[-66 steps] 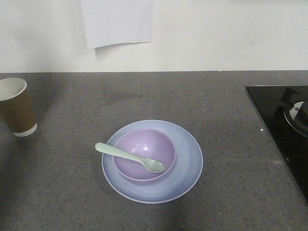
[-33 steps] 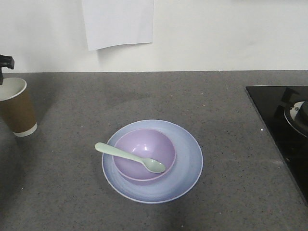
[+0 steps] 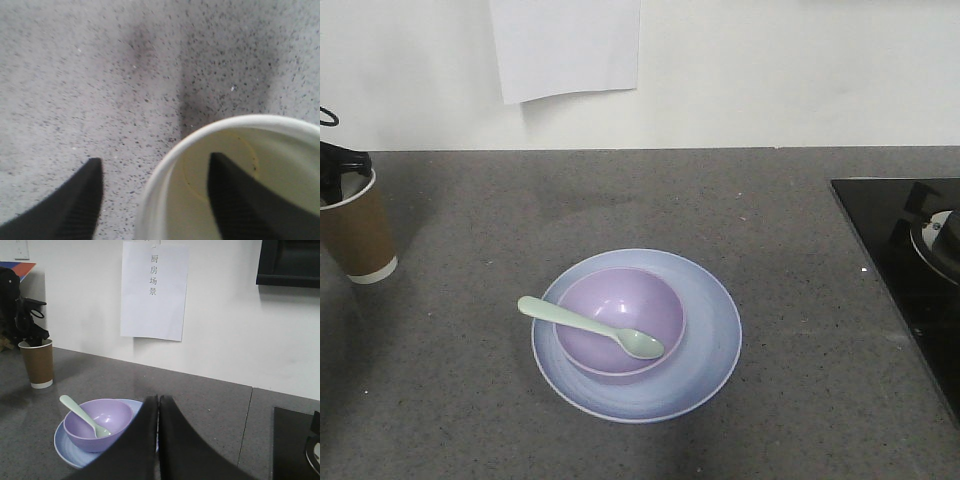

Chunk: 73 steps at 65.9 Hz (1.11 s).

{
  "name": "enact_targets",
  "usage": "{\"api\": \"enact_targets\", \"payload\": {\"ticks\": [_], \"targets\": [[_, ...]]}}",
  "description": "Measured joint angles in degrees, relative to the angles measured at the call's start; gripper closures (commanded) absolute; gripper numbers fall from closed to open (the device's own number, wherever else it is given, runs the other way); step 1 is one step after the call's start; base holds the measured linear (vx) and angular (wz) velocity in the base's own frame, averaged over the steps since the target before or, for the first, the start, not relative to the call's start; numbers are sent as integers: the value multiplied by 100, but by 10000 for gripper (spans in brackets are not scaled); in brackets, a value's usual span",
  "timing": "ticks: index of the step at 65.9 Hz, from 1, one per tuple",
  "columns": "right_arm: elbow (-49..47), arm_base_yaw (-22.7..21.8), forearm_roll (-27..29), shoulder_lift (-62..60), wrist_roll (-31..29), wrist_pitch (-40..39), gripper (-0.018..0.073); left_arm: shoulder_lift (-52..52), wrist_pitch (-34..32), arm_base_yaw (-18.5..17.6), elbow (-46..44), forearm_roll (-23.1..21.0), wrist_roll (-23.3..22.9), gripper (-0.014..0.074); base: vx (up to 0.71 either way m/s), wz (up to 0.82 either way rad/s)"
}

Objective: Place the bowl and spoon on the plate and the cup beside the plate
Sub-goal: 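Move the left gripper down over the brown paper cup, then grip the cup rim with the left gripper and slide it toward the plate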

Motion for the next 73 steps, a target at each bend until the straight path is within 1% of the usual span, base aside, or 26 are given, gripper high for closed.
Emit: {"api": "enact_targets", "payload": {"ticks": [2, 3, 10, 19, 28, 33, 38, 44, 49, 55, 60, 73], "targets": [[0, 0, 0, 0, 0, 8, 565, 26, -7, 0, 0, -15, 29, 379, 0, 0], [0, 0, 0, 0, 0, 13, 565, 34, -8, 0, 0, -25, 41, 418, 0, 0], [0, 0, 0, 0, 0, 15, 565, 51, -25, -6, 0, -42, 84, 606, 0, 0], [0, 0, 0, 0, 0, 19, 565, 42, -99, -6, 0, -181, 104, 605, 0, 0], [0, 0, 0, 0, 0, 19, 565, -65, -115, -6, 0, -547, 333, 603, 0, 0], [0, 0, 0, 0, 0, 19, 565, -167, -45, -6, 0, -926, 550, 603, 0, 0], [0, 0, 0, 0, 0, 19, 565, -359, 18, -26, 0, -1404, 825, 603, 0, 0], [0, 0, 0, 0, 0, 26, 565, -613, 56, -136, 0, -1721, 1055, 603, 0, 0], [0, 0, 0, 0, 0, 26, 565, -849, 148, -390, 0, -1895, 1234, 603, 0, 0], [0, 0, 0, 0, 0, 26, 565, -1020, 280, -698, 0, -1963, 1333, 603, 0, 0], [0, 0, 0, 0, 0, 28, 565, -1046, 314, -985, 0, -1987, 1369, 603, 0, 0], [0, 0, 5, 0, 0, 28, 565, -1041, 341, -1513, 103, -1987, 1380, 603, 0, 0]]}}
